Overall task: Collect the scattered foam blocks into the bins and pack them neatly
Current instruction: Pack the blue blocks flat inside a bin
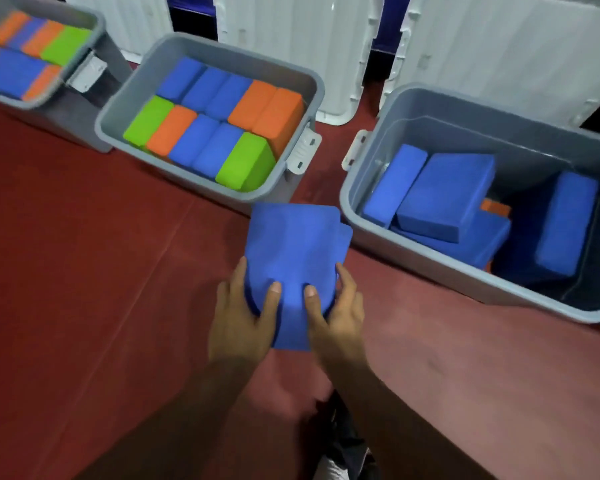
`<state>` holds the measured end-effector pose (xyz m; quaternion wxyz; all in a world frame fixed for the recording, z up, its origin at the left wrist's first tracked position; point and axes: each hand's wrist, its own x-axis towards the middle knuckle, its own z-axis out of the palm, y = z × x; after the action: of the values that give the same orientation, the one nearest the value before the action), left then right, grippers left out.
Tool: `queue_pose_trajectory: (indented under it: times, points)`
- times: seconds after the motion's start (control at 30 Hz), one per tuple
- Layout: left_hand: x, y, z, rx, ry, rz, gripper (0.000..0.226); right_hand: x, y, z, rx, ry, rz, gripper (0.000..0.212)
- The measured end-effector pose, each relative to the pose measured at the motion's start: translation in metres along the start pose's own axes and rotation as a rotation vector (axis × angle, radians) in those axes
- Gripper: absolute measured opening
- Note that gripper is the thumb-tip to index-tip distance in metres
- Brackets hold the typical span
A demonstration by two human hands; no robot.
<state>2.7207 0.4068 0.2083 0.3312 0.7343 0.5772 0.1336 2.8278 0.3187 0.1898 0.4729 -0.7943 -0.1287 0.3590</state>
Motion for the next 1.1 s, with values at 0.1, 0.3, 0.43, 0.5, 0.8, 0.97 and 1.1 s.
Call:
queue_pose_trajectory:
  times: [0.1,0.3,0.43,0.5,0.8,0.97,1.1]
  points:
    - [0.005,0.000,0.006,0.091,0.066,0.023,0.077,0.002,0.003,0.004,-0.067,0.070,-0.028,0.069]
    - [0.030,0.057,0.021,0.091,0.197,0.252,0.059,0.024,-0.013,-0.030,-0.099,0.148,-0.056,0.067]
    - [0.054,0.109,0.050,0.090,0.112,0.386,0.050,0.057,-0.036,-0.061,-0.078,0.214,-0.048,0.058]
    - [0.064,0.137,0.072,0.047,0.008,0.413,0.049,0.080,-0.042,-0.079,-0.081,0.253,-0.023,0.054]
    - [0.084,0.210,0.171,0.023,-0.480,0.258,0.058,0.164,-0.023,-0.165,-0.068,0.420,0.180,0.064]
    - [0.089,0.225,0.229,0.112,-0.619,0.177,0.062,0.200,0.014,-0.204,-0.070,0.398,0.255,0.066]
    - [0.114,0.235,0.283,0.072,-0.575,0.073,0.063,0.244,0.034,-0.218,-0.068,0.337,0.246,0.067]
